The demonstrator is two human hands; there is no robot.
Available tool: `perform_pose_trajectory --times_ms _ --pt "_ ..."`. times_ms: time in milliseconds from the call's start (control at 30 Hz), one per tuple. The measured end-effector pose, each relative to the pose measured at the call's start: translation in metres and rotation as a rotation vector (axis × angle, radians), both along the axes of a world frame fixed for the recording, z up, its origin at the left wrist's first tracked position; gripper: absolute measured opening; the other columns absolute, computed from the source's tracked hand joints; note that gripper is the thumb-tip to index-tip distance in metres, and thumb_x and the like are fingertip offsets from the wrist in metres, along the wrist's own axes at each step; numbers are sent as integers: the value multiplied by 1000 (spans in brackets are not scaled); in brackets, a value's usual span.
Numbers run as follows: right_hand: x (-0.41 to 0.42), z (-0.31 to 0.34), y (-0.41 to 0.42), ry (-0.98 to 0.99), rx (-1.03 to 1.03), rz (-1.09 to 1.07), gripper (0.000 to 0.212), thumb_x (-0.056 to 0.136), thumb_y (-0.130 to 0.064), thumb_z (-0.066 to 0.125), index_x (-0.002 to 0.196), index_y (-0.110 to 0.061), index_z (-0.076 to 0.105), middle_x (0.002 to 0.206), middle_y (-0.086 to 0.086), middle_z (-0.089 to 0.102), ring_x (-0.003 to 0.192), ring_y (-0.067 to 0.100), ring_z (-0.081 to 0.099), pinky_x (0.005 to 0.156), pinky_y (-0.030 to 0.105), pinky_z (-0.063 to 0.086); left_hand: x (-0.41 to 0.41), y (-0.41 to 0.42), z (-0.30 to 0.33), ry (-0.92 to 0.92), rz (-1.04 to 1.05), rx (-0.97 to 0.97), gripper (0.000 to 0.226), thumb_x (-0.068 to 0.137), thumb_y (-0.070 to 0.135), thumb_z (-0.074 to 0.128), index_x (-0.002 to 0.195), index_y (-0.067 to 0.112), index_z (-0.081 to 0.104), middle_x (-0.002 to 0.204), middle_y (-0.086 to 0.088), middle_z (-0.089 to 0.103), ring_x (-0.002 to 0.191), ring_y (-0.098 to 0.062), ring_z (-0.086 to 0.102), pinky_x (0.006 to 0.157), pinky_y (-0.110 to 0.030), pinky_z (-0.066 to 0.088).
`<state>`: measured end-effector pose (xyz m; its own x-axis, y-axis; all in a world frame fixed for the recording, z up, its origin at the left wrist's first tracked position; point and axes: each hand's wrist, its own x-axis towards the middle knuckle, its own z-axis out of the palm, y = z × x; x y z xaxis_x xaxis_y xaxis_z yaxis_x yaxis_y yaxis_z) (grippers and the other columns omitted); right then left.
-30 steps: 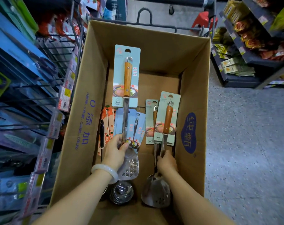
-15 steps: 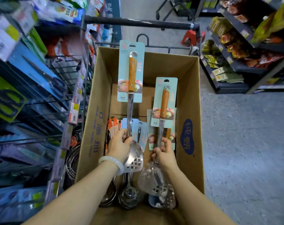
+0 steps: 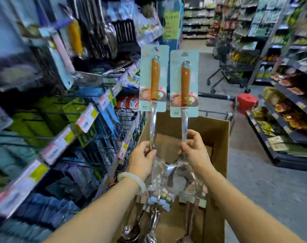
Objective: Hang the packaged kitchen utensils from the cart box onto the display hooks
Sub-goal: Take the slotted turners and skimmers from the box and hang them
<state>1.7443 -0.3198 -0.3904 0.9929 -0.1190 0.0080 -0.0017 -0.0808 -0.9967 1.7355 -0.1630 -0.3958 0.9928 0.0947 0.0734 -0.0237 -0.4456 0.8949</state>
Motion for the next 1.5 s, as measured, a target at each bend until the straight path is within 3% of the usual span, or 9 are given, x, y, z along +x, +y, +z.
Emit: perform_pose_trajectory --times_ms 300,433,500,633,900,1033,1200,1367,1500 --pt "-42 170 56 -337 142 366 36 92 5 46 115 -23 47 65 7 54 50 12 54 57 25 49 -80 44 159 -392 265 10 11 89 11 58 86 21 57 68 10 51 64 -3 47 57 -5 37" --pt "-75 234 103 -465 233 506 37 91 4 50 116 -22 53 61 6 57 51 15 55 64 41 49 -126 85 228 -533 399 46 19 87 12 60 88 30 60 82 -1 64 80 -16 60 71 -20 46" --pt "-94 265 129 -508 294 562 37 90 4 51 107 -29 56 63 6 59 47 11 55 53 28 49 -153 109 261 -593 463 77 19 87 13 61 97 29 62 82 -1 65 82 -16 61 77 -28 50" --pt "-142 324 185 -542 468 730 34 89 7 50 112 -17 58 59 6 58 39 8 52 41 18 46 -224 158 330 -746 611 270 19 85 8 61 103 12 67 53 12 44 54 1 43 60 -8 35" --pt "-253 462 292 -562 691 1129 32 90 11 45 94 -19 57 55 8 56 35 12 47 33 18 44 -380 229 476 -781 982 555 9 82 14 62 82 19 69 87 -12 70 91 -31 63 76 -32 49" --pt "-297 497 341 -573 663 1197 32 89 11 48 85 -19 56 63 9 55 33 9 47 34 15 43 -439 267 500 -793 1069 518 12 81 12 66 70 17 67 64 -3 57 62 -17 50 58 -27 37" --pt "-330 522 387 -604 637 1170 32 90 12 46 97 -18 54 63 10 51 35 12 44 36 18 41 -480 314 502 -759 1158 434 11 78 -1 62 78 4 72 70 -18 68 64 -23 54 68 -41 52" --pt "-344 547 411 -695 684 1097 37 89 12 45 103 -22 53 64 10 52 44 19 43 49 31 40 -497 335 506 -807 1169 481 20 80 1 61 77 18 73 41 8 52 49 -18 46 54 -24 38" --pt "-348 569 418 -773 679 1069 34 90 10 44 91 -22 57 64 8 51 39 15 44 44 27 38 -492 342 517 -800 1170 480 17 81 5 62 77 21 65 53 -3 49 54 -23 43 58 -26 37"
